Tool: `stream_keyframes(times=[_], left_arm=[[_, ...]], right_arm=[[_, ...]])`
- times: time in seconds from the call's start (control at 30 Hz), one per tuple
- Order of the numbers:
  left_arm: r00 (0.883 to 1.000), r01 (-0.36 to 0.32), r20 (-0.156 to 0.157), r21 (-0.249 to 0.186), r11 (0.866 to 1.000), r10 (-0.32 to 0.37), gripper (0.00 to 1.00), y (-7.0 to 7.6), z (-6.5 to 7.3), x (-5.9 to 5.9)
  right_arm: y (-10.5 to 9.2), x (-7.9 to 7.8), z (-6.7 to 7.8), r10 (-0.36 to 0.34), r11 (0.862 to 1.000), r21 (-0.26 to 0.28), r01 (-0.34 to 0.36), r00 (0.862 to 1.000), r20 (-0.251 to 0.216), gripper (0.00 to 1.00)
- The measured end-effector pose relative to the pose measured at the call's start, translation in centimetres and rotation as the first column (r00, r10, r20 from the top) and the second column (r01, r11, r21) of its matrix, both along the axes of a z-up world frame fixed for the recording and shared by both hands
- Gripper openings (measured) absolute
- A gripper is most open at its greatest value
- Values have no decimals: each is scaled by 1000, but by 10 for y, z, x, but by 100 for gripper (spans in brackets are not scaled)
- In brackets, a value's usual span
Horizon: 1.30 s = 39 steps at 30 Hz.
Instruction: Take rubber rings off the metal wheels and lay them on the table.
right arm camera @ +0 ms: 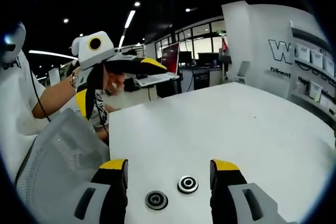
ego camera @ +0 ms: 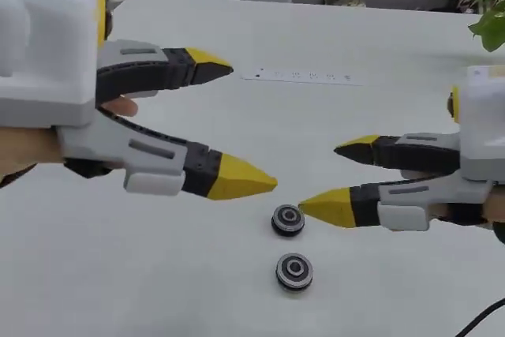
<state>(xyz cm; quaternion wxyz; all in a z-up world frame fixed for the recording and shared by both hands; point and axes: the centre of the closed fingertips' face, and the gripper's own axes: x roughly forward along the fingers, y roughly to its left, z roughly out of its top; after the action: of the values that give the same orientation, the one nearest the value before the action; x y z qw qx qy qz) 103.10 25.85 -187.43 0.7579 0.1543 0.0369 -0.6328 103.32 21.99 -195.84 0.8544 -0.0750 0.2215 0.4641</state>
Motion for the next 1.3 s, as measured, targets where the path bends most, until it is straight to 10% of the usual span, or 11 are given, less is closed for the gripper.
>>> stream_keyframes(times=[0.17,0.27,0.47,0.77,0.97,1.3], left_arm=[[999,-1,37,-31,1000,2,72,-18,-13,8],[1000,-9,4,-40,999,9,70,-25,-27,12],[999,-48,-23,53,997,49,62,-32,-79,15],[995,54,-85,139,989,-42,47,-39,-122,-15],[989,115,-117,212,971,-92,40,-41,-151,-31],[989,99,-134,235,967,-69,23,-43,-172,-29]], right_arm=[[5,0,-12,27,999,41,-26,999,-30,60],[5,-5,-20,47,996,80,-43,998,-51,55],[-6,-11,-40,46,992,124,-29,990,-133,44],[-10,-31,-82,98,995,1,-100,974,-202,37],[-8,-34,-88,141,988,-49,-150,979,-148,29],[-10,-42,-111,163,973,-135,-189,970,-181,24]])
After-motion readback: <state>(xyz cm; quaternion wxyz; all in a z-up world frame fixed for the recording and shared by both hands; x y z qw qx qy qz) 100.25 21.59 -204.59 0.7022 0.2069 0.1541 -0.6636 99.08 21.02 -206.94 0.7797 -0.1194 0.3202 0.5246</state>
